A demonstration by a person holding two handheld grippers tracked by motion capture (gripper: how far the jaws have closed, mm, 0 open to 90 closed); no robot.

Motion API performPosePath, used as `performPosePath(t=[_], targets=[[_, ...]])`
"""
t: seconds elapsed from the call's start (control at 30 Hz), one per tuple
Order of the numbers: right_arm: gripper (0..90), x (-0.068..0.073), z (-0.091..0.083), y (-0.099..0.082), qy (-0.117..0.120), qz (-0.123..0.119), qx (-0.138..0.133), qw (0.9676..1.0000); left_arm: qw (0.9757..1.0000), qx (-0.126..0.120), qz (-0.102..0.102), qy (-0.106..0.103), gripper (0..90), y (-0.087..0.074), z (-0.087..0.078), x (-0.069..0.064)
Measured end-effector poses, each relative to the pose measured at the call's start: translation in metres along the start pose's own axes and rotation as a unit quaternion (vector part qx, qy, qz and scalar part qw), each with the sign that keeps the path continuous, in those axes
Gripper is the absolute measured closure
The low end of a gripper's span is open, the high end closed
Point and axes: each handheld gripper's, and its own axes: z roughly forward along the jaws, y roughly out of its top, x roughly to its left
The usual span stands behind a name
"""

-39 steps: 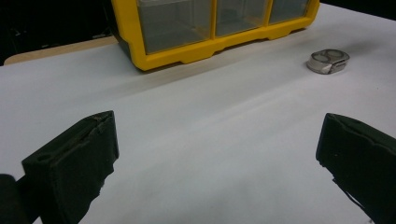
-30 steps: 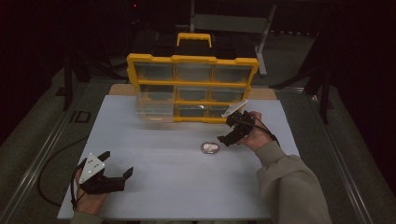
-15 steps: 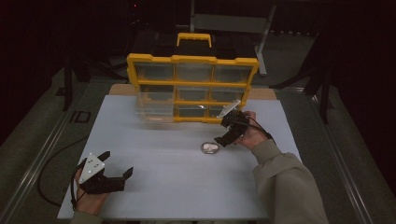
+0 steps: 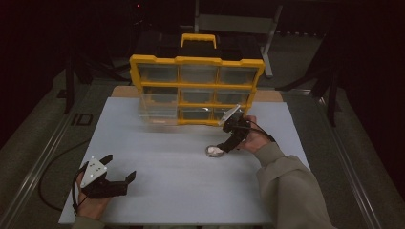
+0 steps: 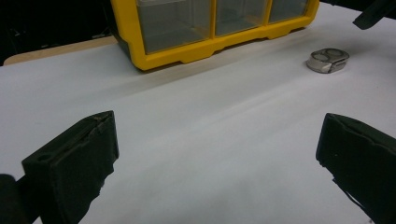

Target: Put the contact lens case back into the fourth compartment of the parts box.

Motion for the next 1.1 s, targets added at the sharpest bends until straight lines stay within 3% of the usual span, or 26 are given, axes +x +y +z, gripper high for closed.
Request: performPosePath(t=[0.33,0.67,0.83,1.1], targets=[[7.2,0.003,0.009,-0.001,0.035,-0.021,0.0,0.9991,1.0,0.0,0.001,-0.001,0.0,0.0,0.0,0.0],[9.0,0.007,0.016,0.001,0.061,-0.026,0.012,0.9978,1.0,0.002,0.001,-0.003,0.0,0.0,0.001,0.0],[14.6,0.008,0.024,0.001,0.078,-0.049,0.027,0.9954,1.0,0.003,0.001,-0.003,0.0,-0.001,0.001,-0.001],[26.7,0.015,0.03,0.002,0.1,-0.038,0.042,0.9934,1.0,0.004,0.001,-0.004,0.0,-0.001,0.001,0.0]])
